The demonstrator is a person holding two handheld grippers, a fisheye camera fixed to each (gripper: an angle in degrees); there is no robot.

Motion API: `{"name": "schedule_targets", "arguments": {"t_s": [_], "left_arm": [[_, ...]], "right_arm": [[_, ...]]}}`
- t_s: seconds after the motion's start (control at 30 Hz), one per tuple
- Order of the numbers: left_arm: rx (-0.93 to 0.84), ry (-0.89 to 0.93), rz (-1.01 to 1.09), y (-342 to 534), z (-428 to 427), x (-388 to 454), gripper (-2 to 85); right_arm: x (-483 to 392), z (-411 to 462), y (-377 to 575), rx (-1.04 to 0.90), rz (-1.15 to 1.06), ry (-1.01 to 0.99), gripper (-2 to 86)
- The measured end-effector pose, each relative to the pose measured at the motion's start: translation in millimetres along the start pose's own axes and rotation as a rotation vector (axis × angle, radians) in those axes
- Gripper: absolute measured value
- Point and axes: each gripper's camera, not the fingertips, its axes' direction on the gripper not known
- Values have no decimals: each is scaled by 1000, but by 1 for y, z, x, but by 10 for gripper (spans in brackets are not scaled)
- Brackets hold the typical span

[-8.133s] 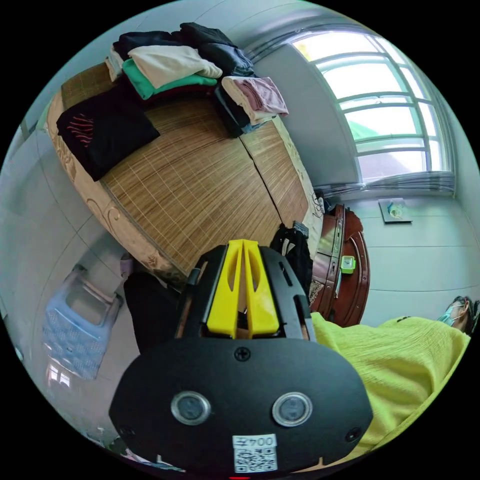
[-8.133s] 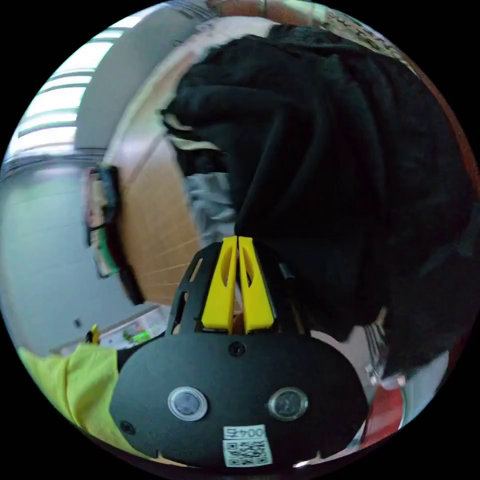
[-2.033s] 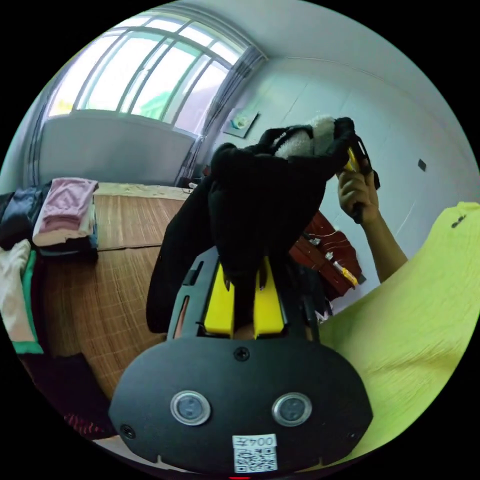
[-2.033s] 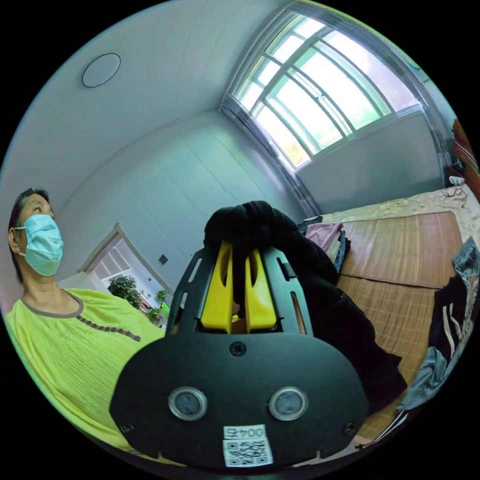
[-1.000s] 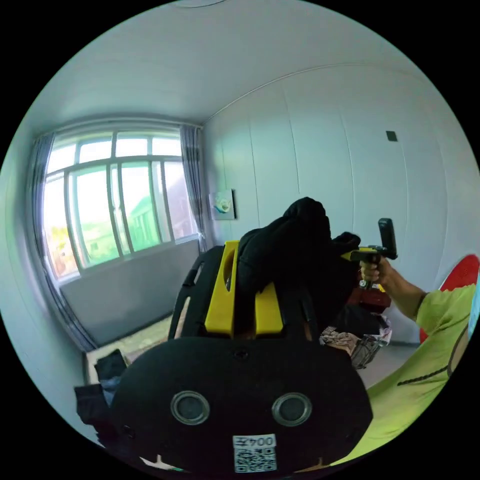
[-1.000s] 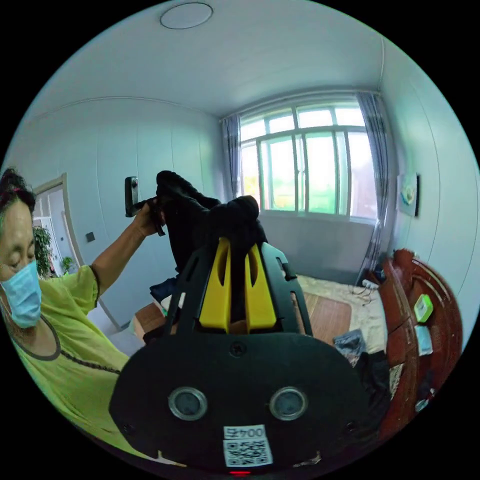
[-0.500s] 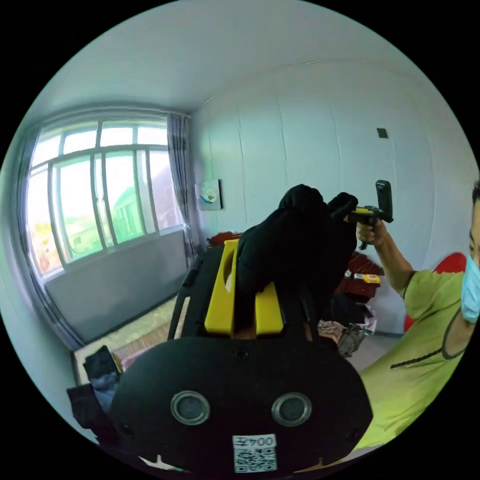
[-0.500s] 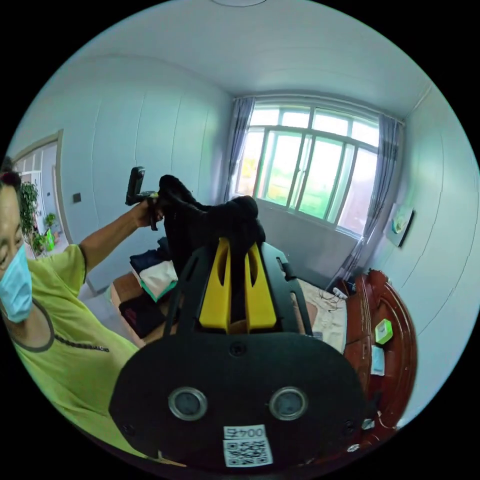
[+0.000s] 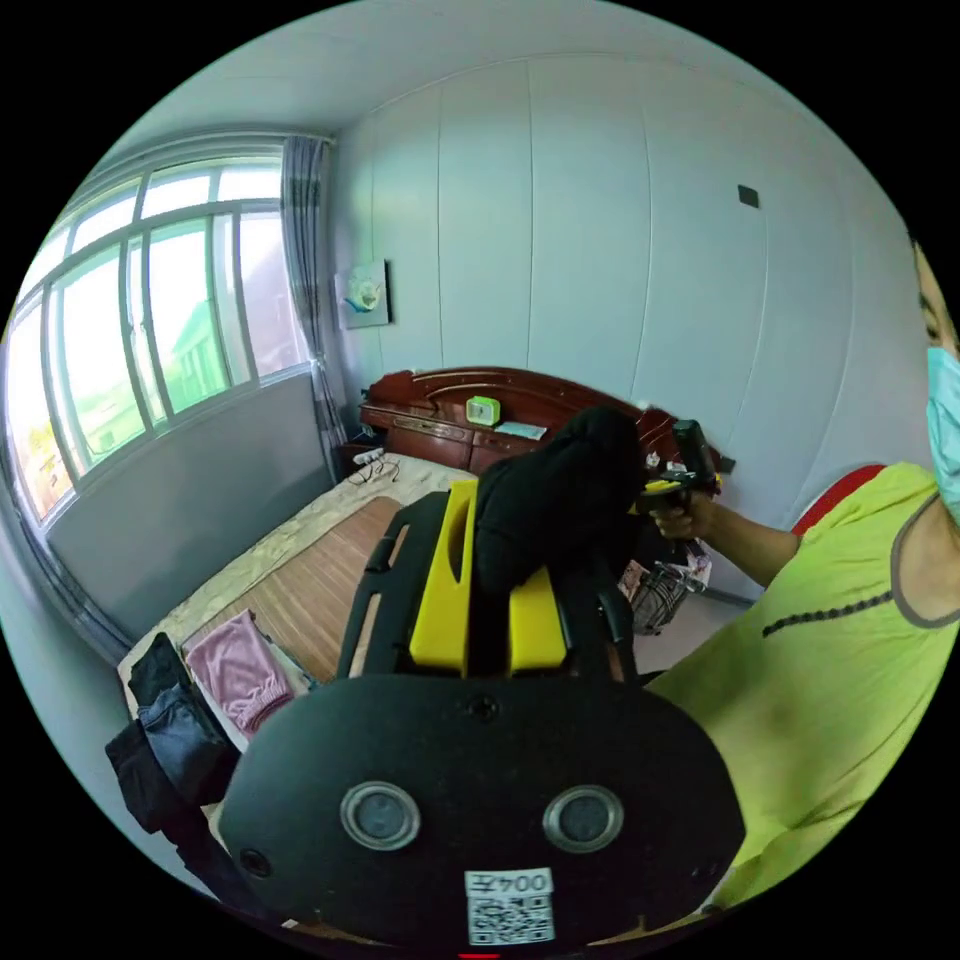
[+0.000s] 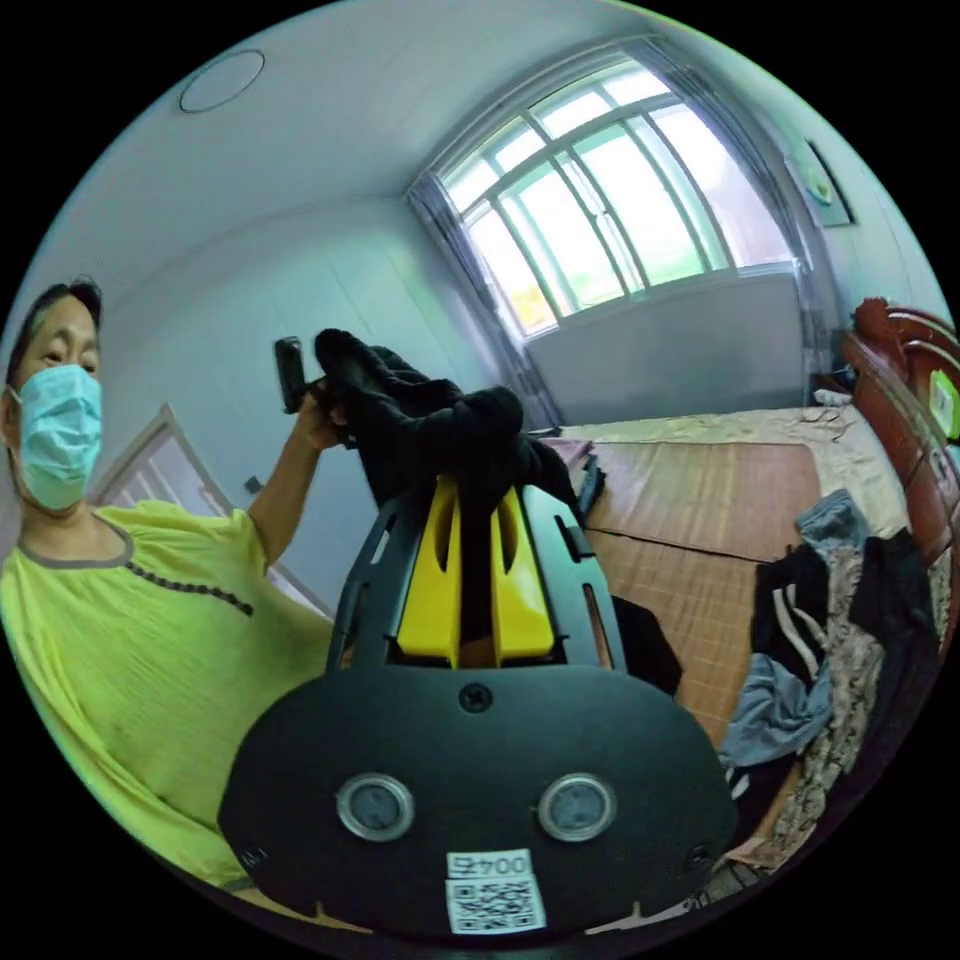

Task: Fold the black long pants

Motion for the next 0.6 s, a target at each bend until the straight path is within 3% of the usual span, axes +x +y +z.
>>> {"name": "schedule_targets", "arguments": {"t_s": [0.1,0.2,0.3,0.4,0.47,0.6], "left_arm": [[16,-11,-107,13,-4,-52,-2],[27,-13,-173,32,3,-107,7],[36,-1,-192,57,21,-143,31],[71,152,-233,89,42,-170,58],[177,324,-300,123,47,-190,75],[328,440,-404,185,36,-206,96]], "right_arm": [[11,-14,-1,47,46,-259,40],[6,-23,-32,70,124,-395,39],[-15,-30,-66,95,171,-347,39],[-35,-34,-94,113,184,-322,38],[-43,-39,-107,140,184,-304,38],[-56,-64,-127,273,188,-242,39]]}}
